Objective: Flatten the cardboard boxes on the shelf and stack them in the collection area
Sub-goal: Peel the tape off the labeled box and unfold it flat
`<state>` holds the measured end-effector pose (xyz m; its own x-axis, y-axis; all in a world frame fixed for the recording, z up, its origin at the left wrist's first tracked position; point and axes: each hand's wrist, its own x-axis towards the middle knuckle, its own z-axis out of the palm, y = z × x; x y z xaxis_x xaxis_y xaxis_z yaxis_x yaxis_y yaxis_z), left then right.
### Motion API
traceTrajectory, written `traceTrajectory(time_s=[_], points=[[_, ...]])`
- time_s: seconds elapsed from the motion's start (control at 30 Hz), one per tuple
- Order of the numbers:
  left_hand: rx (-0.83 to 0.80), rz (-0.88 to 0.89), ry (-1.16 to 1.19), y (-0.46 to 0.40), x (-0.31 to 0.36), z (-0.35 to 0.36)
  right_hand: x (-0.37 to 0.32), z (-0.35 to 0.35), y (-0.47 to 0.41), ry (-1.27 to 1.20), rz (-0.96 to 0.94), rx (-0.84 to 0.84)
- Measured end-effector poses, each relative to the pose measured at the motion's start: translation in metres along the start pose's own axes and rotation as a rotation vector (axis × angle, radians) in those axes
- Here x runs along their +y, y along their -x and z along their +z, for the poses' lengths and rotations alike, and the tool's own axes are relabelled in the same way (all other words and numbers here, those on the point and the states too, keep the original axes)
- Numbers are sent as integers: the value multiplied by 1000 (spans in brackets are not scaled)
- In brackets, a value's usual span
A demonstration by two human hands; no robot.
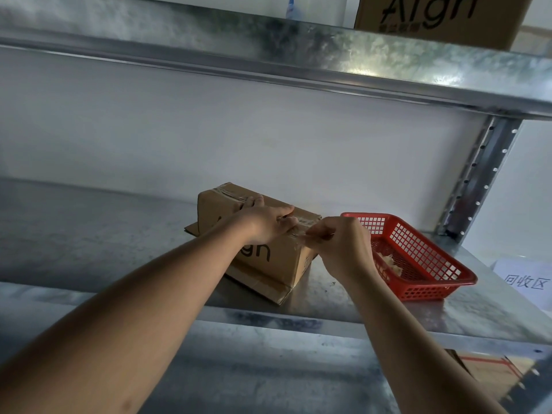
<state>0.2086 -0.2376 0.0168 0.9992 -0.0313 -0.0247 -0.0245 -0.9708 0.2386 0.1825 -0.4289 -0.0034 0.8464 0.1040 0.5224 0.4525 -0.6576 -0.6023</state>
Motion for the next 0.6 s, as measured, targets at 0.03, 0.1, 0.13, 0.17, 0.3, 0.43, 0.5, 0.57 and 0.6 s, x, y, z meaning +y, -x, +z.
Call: traceTrajectory(time_s=[0.03,0.1,0.13,0.17,0.3,0.43,0.5,0.57,0.6], points=[[1,0,1,0,0,0,-1,0,0,2,0,0],[7,4,6,-1,-1,1,-3,0,2,17,-12,11],[9,5,11,-2,-1,1,-4,0,3,23,-21,19],[10,7,14,-2,-1,1,-5,1,4,28,-32,25],[10,8,16,-2,-1,1,-7,2,8,38,-49,49],[9,9,29,-2,-2,-1,-9,3,13,26,-71,69],[4,12,36,-1,-2,-1,-10,3,15,4,-51,47],[0,14,35,0,-1,-1,-10,4,15,-26,-2,27],[-2,14,37,0,-1,-1,-10,5,16,-38,6,22]])
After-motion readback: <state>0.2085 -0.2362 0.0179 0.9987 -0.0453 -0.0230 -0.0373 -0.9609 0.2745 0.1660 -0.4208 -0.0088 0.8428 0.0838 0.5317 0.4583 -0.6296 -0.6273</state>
